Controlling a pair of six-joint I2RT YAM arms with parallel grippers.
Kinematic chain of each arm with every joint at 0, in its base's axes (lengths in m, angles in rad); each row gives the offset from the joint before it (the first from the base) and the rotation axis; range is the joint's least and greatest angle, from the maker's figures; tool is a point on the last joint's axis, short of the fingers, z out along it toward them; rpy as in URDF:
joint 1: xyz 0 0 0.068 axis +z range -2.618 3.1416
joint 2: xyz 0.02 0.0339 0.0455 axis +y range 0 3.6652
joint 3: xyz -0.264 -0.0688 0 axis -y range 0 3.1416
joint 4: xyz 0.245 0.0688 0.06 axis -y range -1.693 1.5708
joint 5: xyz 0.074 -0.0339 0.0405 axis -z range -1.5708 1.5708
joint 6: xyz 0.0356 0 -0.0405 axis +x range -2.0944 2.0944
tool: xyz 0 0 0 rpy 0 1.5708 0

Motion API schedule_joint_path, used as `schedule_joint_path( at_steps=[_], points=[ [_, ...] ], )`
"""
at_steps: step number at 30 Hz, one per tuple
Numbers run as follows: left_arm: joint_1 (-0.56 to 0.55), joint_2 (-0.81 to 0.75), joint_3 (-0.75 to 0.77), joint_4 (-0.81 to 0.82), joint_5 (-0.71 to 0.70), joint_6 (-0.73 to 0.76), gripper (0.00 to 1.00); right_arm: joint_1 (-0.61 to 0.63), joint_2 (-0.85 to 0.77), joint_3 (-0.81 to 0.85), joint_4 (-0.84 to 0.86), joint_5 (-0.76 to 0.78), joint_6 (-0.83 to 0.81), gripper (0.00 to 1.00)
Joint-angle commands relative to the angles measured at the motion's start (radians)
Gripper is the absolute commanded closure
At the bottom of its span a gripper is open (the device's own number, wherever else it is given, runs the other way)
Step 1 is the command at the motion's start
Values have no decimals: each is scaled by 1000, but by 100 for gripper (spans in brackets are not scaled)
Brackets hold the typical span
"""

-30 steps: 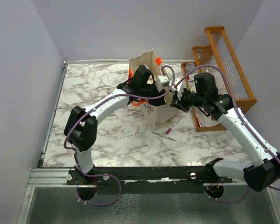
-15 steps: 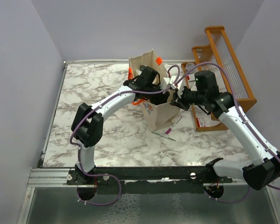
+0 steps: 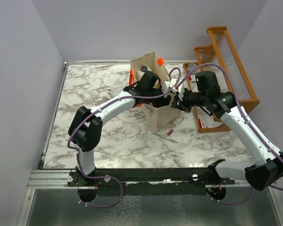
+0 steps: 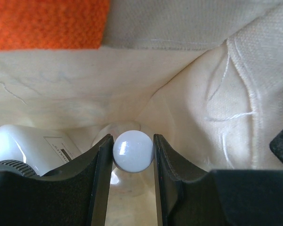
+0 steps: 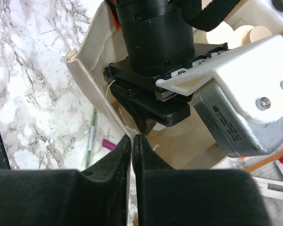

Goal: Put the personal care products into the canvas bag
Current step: Place the care product in the canvas bag.

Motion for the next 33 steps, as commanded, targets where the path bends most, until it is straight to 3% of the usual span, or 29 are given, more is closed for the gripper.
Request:
schedule_joint_path(
  at_steps=[1, 8, 15, 21, 33],
  points=[
    [-39, -28, -31, -31, 31, -35, 85, 2, -43, 54, -10, -42, -21, 87],
    [-39, -51, -44, 2, 19, -45, 75, 2, -75, 35, -48, -43, -32, 73],
    [-39, -79, -35, 1, -4, -54, 65, 2, -85, 88, -83, -36, -6, 69],
    [-38, -104, -17, 11, -21, -58, 48, 1, -110, 125, -92, -19, 28, 67],
    [-35, -150, 11, 30, -86, 16, 29, -14, -145, 215, -86, 33, 86, 66]
  ],
)
